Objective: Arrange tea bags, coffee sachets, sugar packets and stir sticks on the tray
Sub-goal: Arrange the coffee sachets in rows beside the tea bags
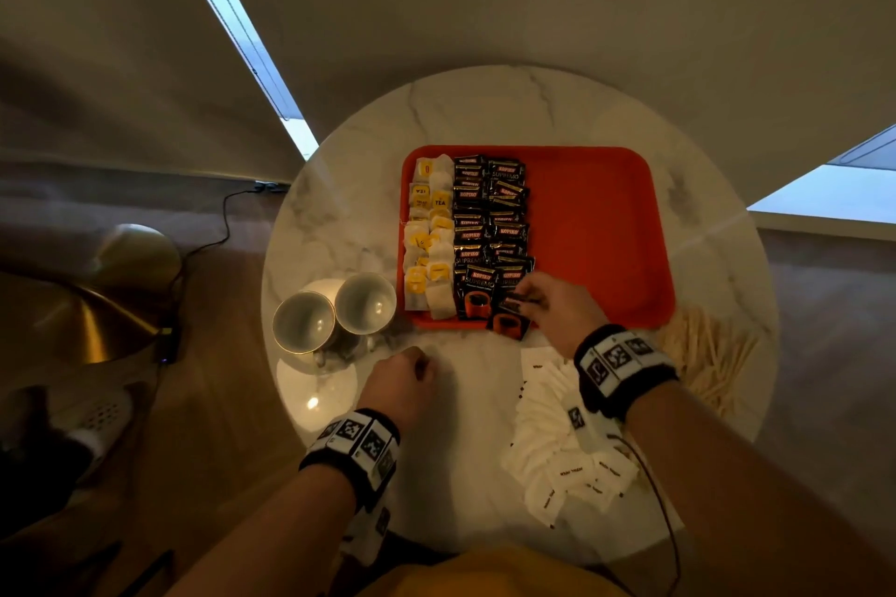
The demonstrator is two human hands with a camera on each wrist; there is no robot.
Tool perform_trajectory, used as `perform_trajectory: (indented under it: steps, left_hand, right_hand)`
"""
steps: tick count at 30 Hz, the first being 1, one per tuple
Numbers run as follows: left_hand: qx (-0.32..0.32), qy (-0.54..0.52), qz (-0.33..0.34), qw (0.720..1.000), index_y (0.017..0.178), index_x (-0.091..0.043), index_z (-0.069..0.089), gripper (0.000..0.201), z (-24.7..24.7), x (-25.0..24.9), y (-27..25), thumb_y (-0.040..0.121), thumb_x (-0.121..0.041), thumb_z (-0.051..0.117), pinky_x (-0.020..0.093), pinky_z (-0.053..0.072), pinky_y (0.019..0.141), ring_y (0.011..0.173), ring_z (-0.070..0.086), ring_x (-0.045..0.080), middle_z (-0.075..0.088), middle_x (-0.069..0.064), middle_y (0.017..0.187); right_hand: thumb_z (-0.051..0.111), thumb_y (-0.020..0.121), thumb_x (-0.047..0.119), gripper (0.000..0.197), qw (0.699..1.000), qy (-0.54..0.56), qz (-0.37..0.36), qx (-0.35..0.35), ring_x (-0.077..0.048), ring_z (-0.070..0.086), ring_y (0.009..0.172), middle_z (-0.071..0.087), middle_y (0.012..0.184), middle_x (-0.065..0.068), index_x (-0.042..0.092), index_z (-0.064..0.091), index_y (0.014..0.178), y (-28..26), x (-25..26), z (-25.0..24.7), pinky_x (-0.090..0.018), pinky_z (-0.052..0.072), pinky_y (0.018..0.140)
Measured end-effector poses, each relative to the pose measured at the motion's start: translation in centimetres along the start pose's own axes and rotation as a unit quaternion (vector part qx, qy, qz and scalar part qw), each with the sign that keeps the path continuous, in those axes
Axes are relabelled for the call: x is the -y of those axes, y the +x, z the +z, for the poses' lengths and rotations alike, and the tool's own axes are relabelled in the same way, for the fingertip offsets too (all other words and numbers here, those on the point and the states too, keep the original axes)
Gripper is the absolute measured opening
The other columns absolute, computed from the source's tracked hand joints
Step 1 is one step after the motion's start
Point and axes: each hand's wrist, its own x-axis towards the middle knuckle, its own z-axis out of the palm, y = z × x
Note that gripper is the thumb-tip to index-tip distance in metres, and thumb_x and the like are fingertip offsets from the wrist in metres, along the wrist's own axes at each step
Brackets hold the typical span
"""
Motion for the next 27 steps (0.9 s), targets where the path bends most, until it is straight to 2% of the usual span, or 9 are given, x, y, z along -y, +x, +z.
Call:
perform_trajectory:
  steps: [3,6,8,11,13,15,18,21,27]
  left_hand:
    - [0.011,-0.004,0.019,1.0,0.11,-0.017,0.066,0.02,0.0,-1.6,0.6,0.103,-0.03,0.052,0.025,0.043,0.079,0.088,0.061,0.016,0.063,-0.003,0.095]
    - [0.008,-0.022,0.046,0.999,0.116,-0.02,0.067,0.02,0.0,-3.2,1.7,0.102,-0.029,0.055,0.025,0.047,0.088,0.101,0.067,0.018,0.07,-0.001,0.107]
    - [0.004,-0.042,0.069,0.997,0.118,-0.022,0.066,0.02,0.2,-4.3,2.6,0.101,-0.027,0.057,0.029,0.05,0.095,0.105,0.065,0.017,0.07,-0.002,0.113]
    - [-0.03,-0.071,0.12,0.99,0.114,-0.025,0.068,0.018,0.6,-5.6,4.1,0.099,-0.019,0.06,0.031,0.048,0.099,0.11,0.06,0.015,0.062,-0.006,0.12]
    - [-0.064,-0.051,0.157,0.984,0.118,-0.025,0.069,0.023,0.9,-6.2,5.1,0.098,-0.016,0.061,0.031,0.044,0.102,0.119,0.053,0.017,0.059,-0.006,0.126]
    - [-0.084,0.011,0.193,0.978,0.127,-0.026,0.067,0.031,1.2,-6.8,5.8,0.098,-0.018,0.062,0.033,0.037,0.108,0.131,0.041,0.021,0.053,-0.003,0.14]
    - [-0.085,0.11,0.215,0.967,0.14,-0.026,0.058,0.044,1.5,-7.2,6.5,0.097,-0.022,0.064,0.043,0.036,0.114,0.143,0.031,0.029,0.038,0.004,0.156]
    - [-0.085,0.151,0.215,0.961,0.144,-0.021,0.054,0.049,1.4,-7.2,7.2,0.096,-0.021,0.065,0.047,0.038,0.116,0.144,0.031,0.034,0.035,0.012,0.157]
    - [-0.106,0.151,0.229,0.956,0.14,-0.017,0.055,0.051,1.1,-7.0,7.8,0.092,-0.018,0.069,0.047,0.045,0.11,0.136,0.041,0.035,0.041,0.015,0.151]
  right_hand:
    - [0.061,0.097,0.014,0.019,0.999,-0.05,0.001,-0.013,-0.017,0.063,0.1,0.066,0.117,0.003,0.025,0.064,0.112,2.9,-0.4,-0.9,-0.029,0.052,0.086]
    - [0.065,0.095,0.018,0.021,0.995,-0.091,-0.002,-0.036,-0.02,0.059,0.107,0.059,0.117,0.0,0.027,0.063,0.114,4.5,-0.6,-0.4,-0.035,0.052,0.092]
    - [0.071,0.09,0.02,0.031,0.995,-0.074,0.006,-0.064,-0.019,0.056,0.107,0.055,0.119,0.0,0.026,0.058,0.118,4.7,-0.7,0.0,-0.035,0.051,0.091]
    - [0.078,0.084,0.026,0.05,0.992,-0.024,0.047,-0.111,-0.018,0.056,0.11,0.051,0.125,0.0,0.023,0.052,0.127,4.3,-1.0,0.9,-0.034,0.051,0.091]
    - [0.081,0.081,0.03,0.057,0.99,-0.002,0.081,-0.115,-0.019,0.056,0.11,0.051,0.125,0.0,0.021,0.051,0.129,4.1,-1.2,1.5,-0.034,0.049,0.091]
    - [0.081,0.08,0.031,0.058,0.988,0.023,0.107,-0.106,-0.02,0.057,0.109,0.053,0.122,-0.001,0.019,0.052,0.129,4.0,-1.4,2.2,-0.036,0.049,0.093]
    - [0.079,0.083,0.027,0.052,0.983,0.053,0.129,-0.116,-0.023,0.057,0.111,0.057,0.121,-0.003,0.018,0.055,0.128,4.2,-1.4,3.1,-0.035,0.047,0.092]
    - [0.076,0.085,0.024,0.045,0.979,0.074,0.136,-0.136,-0.023,0.057,0.112,0.058,0.121,-0.003,0.018,0.057,0.126,4.4,-1.2,3.6,-0.034,0.044,0.09]
    - [0.067,0.091,0.016,0.044,0.977,0.073,0.125,-0.153,-0.027,0.056,0.116,0.054,0.128,-0.006,0.02,0.055,0.133,4.4,-0.9,4.2,-0.042,0.049,0.098]
